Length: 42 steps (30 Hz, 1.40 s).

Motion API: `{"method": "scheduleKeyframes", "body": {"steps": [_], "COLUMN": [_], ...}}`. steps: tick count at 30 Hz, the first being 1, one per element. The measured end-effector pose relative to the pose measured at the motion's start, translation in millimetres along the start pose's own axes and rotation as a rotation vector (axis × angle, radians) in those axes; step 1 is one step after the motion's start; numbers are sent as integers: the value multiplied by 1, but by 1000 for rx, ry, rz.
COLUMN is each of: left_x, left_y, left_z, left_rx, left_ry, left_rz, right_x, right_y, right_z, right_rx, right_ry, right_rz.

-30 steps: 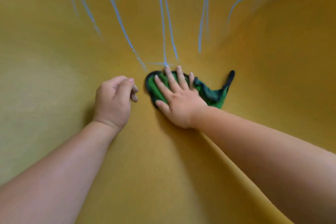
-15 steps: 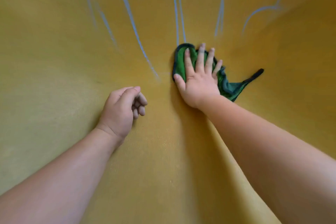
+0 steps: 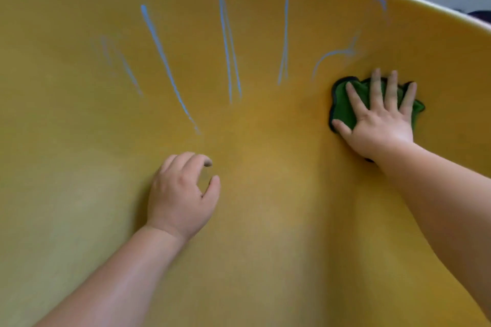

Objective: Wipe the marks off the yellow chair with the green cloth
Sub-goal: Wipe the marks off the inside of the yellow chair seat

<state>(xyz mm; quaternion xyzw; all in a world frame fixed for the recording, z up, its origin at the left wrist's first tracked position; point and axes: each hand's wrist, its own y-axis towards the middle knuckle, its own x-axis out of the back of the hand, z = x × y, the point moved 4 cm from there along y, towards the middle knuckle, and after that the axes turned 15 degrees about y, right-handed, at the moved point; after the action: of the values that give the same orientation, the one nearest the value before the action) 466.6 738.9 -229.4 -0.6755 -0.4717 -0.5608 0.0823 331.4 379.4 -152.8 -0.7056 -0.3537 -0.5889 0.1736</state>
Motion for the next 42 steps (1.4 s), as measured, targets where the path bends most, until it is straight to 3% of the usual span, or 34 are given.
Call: {"method": "scheduleKeyframes", "body": {"steps": [4,10,12,14,16,19,23,26,30,33,35,39,42], "left_x": [-37,-51,-52,-52,-52,-52,-52,-52,-52,-52,-52,-53,-53], "left_y": [9,7,7,8,7,5,6,6,7,5,4,6,6], "left_z": [-18,-20,-22,-21,-21,-20,-23,-23,-24,-22,-22,-23,-24], "left_rx": [-105,-154,-155,-154,-157,-163,-174,-175,-175,-178,-182,-189,-191], "left_ry": [310,492,521,535,541,554,570,568,555,559,562,556,556], "left_rz": [208,341,369,380,387,390,376,368,359,363,364,351,359], "right_x": [11,-44,-51,-46,-26,39,98,74,-4,-36,-19,62,79], "right_y": [32,-19,-38,-26,10,69,95,92,36,-17,5,80,90], "right_z": [21,134,140,124,86,11,-10,36,109,115,79,-8,7], "right_rx": [37,641,792,864,737,394,168,172,476,680,638,269,184], "right_ry": [73,300,267,183,90,7,91,222,258,142,43,-48,102], "right_rz": [-117,96,183,141,-8,-256,-397,-335,-23,153,47,-267,-318]}}
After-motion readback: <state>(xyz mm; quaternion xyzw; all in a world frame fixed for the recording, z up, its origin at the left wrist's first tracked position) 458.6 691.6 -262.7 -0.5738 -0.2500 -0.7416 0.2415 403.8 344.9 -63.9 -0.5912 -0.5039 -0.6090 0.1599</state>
